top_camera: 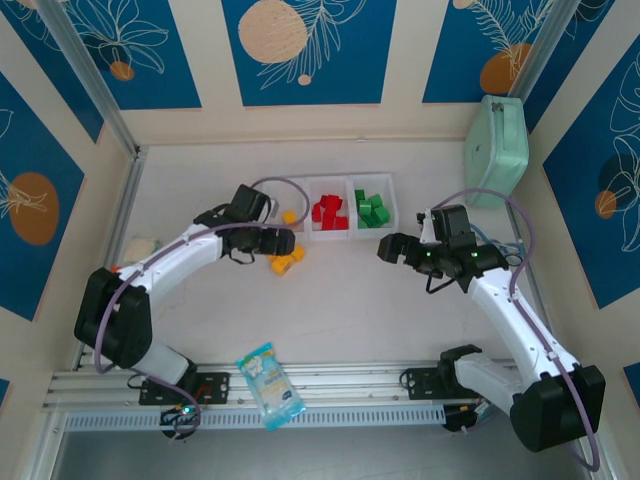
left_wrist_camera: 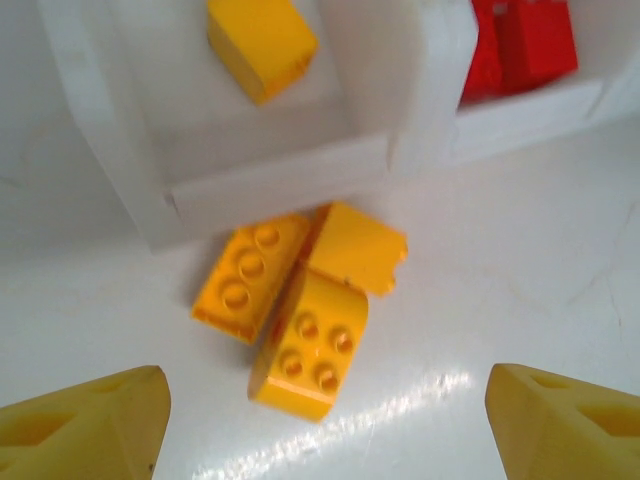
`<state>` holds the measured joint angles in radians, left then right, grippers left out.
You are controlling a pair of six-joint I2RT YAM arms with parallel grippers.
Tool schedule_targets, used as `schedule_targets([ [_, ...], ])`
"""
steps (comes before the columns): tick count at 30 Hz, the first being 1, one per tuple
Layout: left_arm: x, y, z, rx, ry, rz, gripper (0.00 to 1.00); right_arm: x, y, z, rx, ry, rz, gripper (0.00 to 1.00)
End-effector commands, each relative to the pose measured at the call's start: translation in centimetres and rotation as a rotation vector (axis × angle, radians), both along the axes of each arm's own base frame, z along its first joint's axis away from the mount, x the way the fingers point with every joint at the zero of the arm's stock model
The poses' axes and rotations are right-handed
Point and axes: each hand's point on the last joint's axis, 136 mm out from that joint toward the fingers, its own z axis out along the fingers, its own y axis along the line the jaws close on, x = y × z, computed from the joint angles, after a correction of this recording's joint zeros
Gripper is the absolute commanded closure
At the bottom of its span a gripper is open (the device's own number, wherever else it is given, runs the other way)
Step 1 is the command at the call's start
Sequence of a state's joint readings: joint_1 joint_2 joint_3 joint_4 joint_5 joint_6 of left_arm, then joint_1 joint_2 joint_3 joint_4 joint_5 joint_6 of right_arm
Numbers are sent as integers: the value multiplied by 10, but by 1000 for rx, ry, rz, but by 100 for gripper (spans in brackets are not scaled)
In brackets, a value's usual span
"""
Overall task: Sort the legos into containers by color
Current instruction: Pick up the lego from the center of the table.
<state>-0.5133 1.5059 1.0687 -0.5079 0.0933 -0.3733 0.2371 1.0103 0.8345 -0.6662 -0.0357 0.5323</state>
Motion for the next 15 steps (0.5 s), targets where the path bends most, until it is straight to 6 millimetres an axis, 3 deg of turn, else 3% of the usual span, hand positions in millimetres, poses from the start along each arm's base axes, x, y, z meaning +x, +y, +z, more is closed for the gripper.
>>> schedule_targets([
  [1, -21, -5, -17, -10, 46, -75, 20, 1, 9, -5, 51, 22, 6, 1],
  [6, -25, -7, -34, 21, 74, -97, 24, 4, 21, -5, 63, 46, 29, 1],
  [15, -12, -28, -59, 61, 94, -146, 32, 3, 30, -3, 37, 44, 46, 1],
])
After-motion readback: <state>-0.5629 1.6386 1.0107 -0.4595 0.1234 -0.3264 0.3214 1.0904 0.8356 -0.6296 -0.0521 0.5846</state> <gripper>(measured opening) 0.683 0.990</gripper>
